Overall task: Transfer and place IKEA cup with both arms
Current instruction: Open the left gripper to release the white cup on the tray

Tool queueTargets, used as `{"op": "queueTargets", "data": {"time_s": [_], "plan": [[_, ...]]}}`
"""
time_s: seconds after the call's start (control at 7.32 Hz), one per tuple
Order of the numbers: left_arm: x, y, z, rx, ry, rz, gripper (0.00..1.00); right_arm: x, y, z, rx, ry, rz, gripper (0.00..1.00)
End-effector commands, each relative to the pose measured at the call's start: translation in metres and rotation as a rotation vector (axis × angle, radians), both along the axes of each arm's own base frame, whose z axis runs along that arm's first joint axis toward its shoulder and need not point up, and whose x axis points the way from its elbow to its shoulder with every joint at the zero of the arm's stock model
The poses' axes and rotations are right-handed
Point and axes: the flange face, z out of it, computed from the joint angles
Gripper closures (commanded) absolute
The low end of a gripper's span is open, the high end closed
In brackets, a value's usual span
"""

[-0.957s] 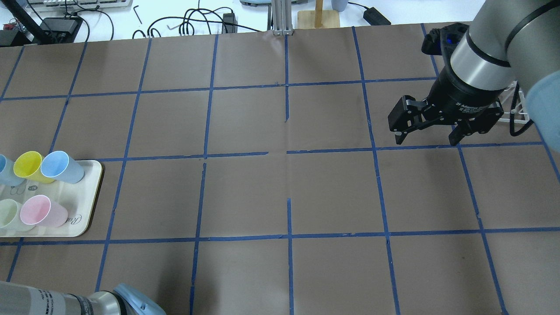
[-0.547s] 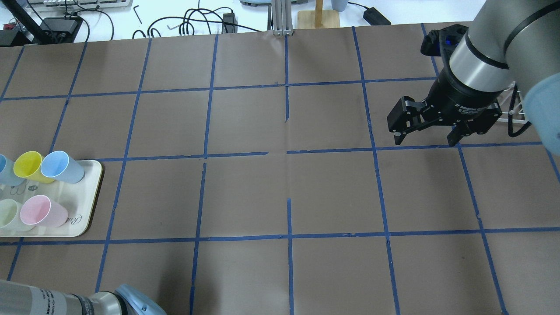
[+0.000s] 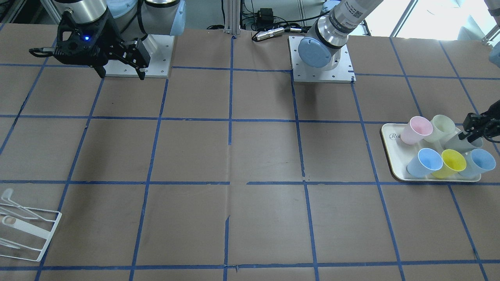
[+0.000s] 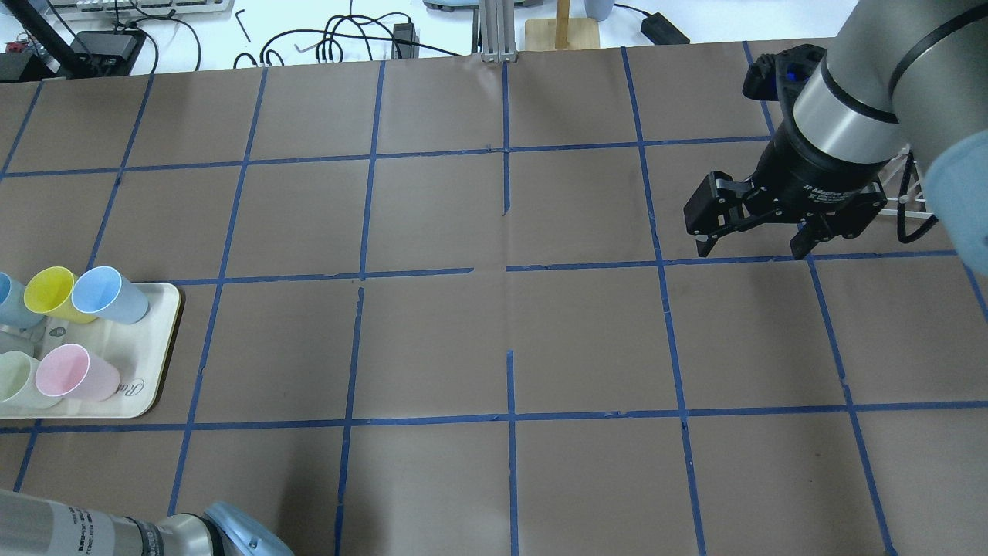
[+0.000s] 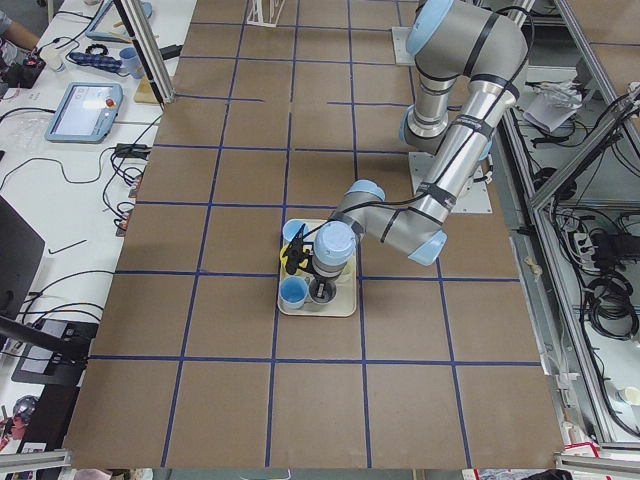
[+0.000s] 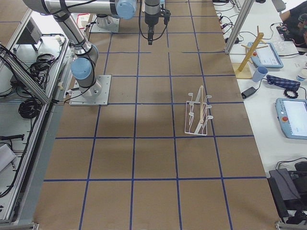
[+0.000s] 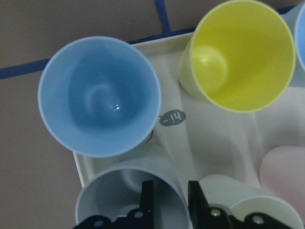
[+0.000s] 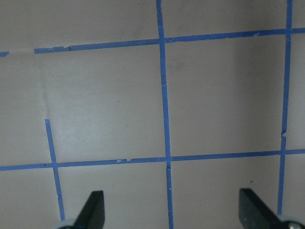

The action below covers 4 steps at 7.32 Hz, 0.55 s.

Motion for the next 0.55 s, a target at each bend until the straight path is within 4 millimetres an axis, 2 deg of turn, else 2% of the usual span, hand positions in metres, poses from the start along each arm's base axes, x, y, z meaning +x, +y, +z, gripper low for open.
{"op": "queueTargets", "data": {"time_s": [0.0,0.14,0.27,0.41], "plan": [[-0.003,-0.001,0.024,-0.011,-0.022,0.014,0.47,0.000,0.001,0.000,0.002,0.002,-0.004,0.00],[-0.011,0.004,0.043,0.004,-0.027,0.032,0.41,0.000,0.002,0.000,0.010,0.000,-0.003,0.00],[-0.027,0.006,0.072,0.018,-0.061,0.040,0.36,-0.001,0.002,-0.001,0.013,0.001,-0.004,0.00],[-0.053,0.002,0.102,0.009,-0.081,0.011,0.25,-0.003,0.001,0.000,0.011,0.004,-0.007,0.00]]}}
